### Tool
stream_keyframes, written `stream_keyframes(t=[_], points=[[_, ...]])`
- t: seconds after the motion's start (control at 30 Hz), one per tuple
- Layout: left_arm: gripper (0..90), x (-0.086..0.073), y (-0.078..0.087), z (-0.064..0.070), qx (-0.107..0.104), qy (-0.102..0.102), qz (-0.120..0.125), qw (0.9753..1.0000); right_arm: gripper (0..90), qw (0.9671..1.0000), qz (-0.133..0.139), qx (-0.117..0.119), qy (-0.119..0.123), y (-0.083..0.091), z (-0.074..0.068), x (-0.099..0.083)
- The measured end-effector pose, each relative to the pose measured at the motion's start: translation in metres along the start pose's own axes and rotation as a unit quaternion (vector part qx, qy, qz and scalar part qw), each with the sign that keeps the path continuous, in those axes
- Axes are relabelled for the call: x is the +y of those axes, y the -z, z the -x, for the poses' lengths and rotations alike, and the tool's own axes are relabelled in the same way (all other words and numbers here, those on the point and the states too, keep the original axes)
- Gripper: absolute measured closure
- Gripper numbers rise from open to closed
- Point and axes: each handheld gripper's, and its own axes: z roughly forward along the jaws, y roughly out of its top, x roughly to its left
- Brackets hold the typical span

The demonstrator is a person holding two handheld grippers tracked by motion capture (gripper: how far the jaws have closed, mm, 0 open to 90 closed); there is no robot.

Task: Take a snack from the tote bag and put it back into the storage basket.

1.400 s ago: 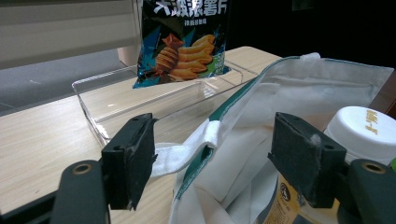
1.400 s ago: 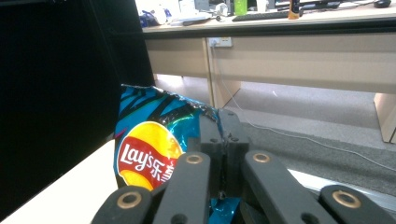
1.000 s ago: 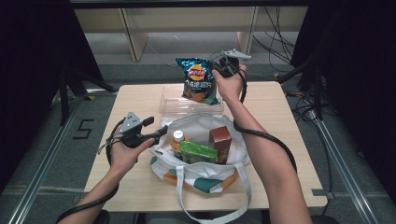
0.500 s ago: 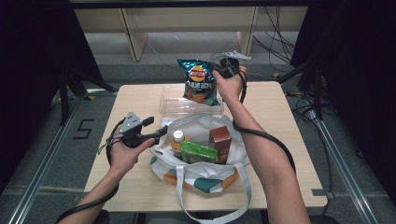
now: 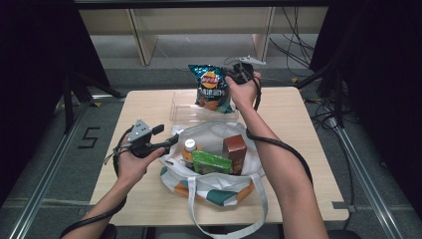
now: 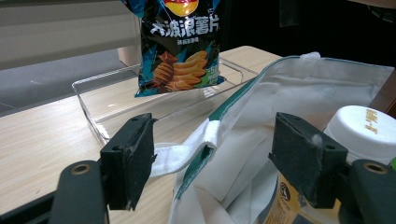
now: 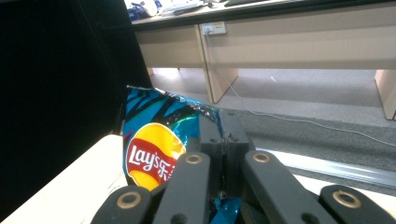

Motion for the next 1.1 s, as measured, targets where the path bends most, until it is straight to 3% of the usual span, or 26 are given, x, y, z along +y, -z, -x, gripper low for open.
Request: stream_keyframes(t=[0.2,0.23,0.33,0.4,0.6,0.63,0.7,0.77,0.8,0.93,0.97,1.0,1.03,1.07,1.1], points=[[29.2,0.0,0.0,0.001,0.0,0.001,0.0,1.0,90.0,1.0,-0.003,-0.004,0.007,-0.003,0.003,-0.003],[29.2,0.0,0.0,0.0,0.0,0.0,0.0,1.0,90.0,1.0,-0.004,-0.004,-0.005,-0.003,0.002,-0.004],[29.2,0.0,0.0,0.001,0.0,0.001,-0.001,1.0,90.0,0.9999,-0.007,-0.007,0.007,-0.004,0.004,-0.005],[29.2,0.0,0.0,0.001,0.0,0.001,0.0,1.0,90.0,0.9999,-0.011,-0.01,-0.001,-0.004,0.004,-0.007],[29.2,0.0,0.0,0.0,0.0,0.001,0.0,1.0,90.0,0.9998,-0.014,-0.015,0.006,-0.005,0.009,-0.012],[29.2,0.0,0.0,0.0,0.0,0.0,-0.001,1.0,90.0,0.9996,-0.019,-0.019,-0.011,-0.004,0.008,-0.013],[29.2,0.0,0.0,0.0,0.002,-0.001,-0.003,1.0,90.0,0.9997,-0.015,-0.02,0.004,-0.004,0.013,-0.013],[29.2,0.0,0.0,0.0,0.002,0.0,-0.004,1.0,90.0,0.9995,-0.02,-0.023,-0.01,-0.002,0.012,-0.014],[29.2,0.0,0.0,0.0,0.002,0.0,-0.003,1.0,89.9,0.9996,-0.018,-0.022,0.006,-0.002,0.016,-0.014],[29.2,0.0,0.0,0.001,0.002,0.0,-0.003,1.0,89.8,0.9993,-0.025,-0.026,-0.008,0.0,0.018,-0.017],[29.2,-0.001,0.0,0.001,0.0,0.0,-0.001,1.0,89.7,0.9994,-0.02,-0.029,0.004,-0.001,0.021,-0.019],[29.2,-0.001,0.0,0.001,0.0,-0.001,-0.002,1.0,89.7,0.9991,-0.028,-0.031,-0.008,0.0,0.02,-0.019],[29.2,-0.001,-0.001,0.0,0.0,-0.002,-0.002,1.0,89.6,0.9991,-0.024,-0.028,0.019,0.0,0.024,-0.019],[29.2,-0.001,-0.001,0.0,-0.003,-0.001,0.002,1.0,89.6,0.9991,-0.024,-0.029,0.018,0.0,0.025,-0.019],[29.2,-0.001,-0.001,0.0,-0.003,-0.002,0.001,1.0,89.6,0.9992,-0.025,-0.031,-0.003,0.001,0.023,-0.02]])
